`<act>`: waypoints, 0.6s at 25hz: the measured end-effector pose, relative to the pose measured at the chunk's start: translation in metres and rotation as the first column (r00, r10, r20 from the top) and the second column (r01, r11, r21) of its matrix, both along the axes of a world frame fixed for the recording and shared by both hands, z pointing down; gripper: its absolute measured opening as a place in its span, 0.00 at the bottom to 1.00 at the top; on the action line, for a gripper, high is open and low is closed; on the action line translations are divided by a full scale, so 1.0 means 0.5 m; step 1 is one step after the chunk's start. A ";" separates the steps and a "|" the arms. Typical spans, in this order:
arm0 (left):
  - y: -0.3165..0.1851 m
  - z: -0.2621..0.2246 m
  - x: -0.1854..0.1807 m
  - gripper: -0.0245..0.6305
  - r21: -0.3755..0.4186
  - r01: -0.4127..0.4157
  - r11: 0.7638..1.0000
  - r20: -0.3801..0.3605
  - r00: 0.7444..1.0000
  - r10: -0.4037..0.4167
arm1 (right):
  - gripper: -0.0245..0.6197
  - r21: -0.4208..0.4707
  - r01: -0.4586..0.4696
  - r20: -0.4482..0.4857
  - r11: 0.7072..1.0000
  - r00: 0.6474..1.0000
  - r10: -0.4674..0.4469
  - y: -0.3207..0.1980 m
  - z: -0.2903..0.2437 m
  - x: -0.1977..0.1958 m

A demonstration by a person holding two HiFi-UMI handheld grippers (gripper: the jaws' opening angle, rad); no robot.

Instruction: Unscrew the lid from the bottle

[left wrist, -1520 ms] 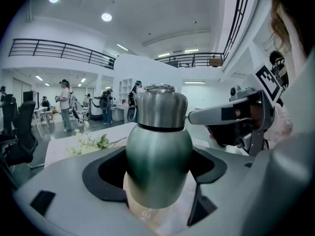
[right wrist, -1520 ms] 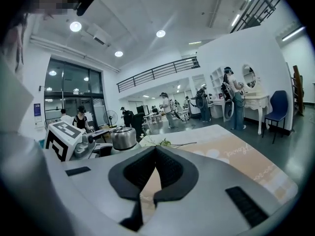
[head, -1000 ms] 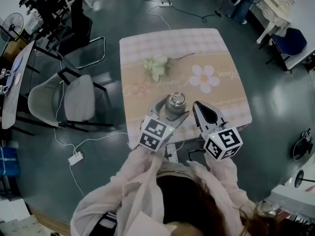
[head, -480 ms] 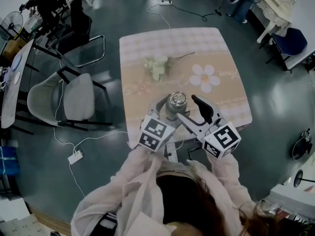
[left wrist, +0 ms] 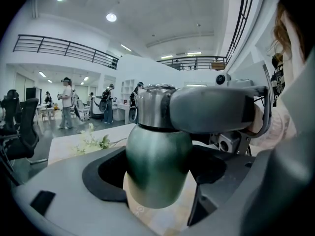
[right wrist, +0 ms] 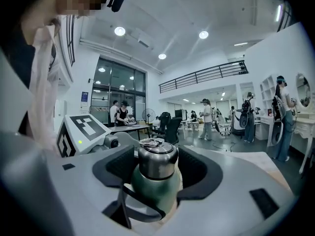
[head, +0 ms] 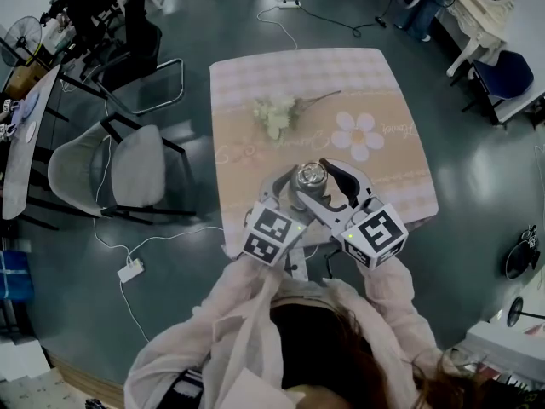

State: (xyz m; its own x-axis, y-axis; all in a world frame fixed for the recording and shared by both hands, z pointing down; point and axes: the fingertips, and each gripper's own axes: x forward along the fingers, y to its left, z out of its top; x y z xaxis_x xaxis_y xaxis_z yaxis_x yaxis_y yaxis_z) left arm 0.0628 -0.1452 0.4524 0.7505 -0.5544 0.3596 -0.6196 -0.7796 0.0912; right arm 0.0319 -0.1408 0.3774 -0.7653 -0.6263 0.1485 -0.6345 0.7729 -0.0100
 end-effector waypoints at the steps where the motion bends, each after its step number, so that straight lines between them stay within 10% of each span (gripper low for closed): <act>1: 0.001 0.000 0.000 0.62 0.002 0.000 1.000 0.002 1.000 0.000 | 0.48 0.007 -0.003 -0.004 1.000 1.000 0.003 -0.001 0.000 -0.002; 15: 0.000 0.004 -0.005 0.62 0.042 -0.039 0.998 0.072 0.997 0.036 | 0.45 0.049 0.035 -0.032 0.998 0.999 -0.033 0.004 0.002 -0.005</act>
